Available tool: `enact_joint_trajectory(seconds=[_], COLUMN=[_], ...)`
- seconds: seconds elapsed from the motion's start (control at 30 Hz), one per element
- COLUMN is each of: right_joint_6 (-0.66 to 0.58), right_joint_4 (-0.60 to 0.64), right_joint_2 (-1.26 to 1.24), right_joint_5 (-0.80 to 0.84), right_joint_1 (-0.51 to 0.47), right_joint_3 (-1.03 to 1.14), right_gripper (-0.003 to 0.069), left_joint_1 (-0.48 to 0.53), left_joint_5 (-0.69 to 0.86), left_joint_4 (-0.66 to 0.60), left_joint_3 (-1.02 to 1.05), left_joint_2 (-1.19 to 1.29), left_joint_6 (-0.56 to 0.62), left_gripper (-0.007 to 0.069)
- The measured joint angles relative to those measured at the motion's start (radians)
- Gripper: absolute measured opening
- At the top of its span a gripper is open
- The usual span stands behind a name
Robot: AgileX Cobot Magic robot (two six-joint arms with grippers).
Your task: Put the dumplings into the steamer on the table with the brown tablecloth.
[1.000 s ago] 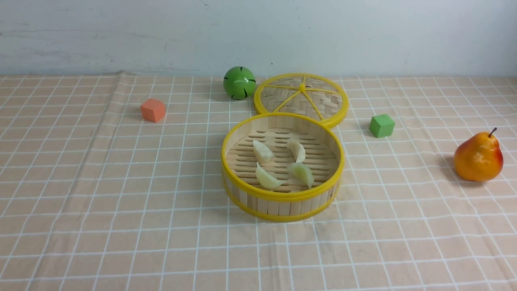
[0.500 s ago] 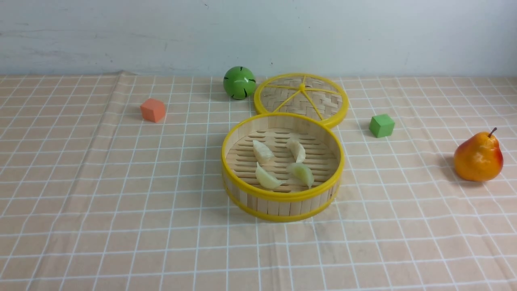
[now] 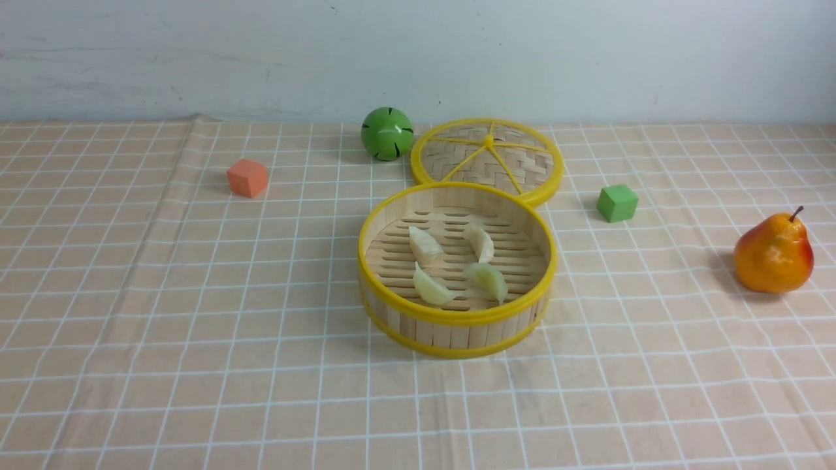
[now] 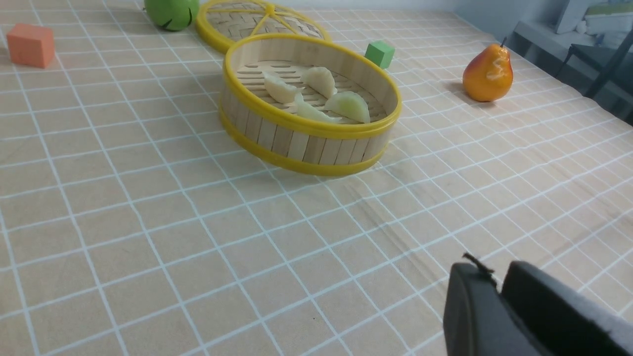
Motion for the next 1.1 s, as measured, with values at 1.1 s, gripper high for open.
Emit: enact_joint_trajectory(seconds=[1.1], right_joint_6=[0.000], right_joint_4=[0.000], right_joint_2=[0.000], right_joint_5=[0.001], right_joint_1=[0.000], right_joint_3=[0.000], right_gripper=[0.0056], left_joint_1=[0.672], left_joint_5=[-0.320], left_joint_4=[0.076], left_joint_3=[0.416], left_joint_2=[-0.028], left_joint_6=[-0.026], left_gripper=[-0.0014])
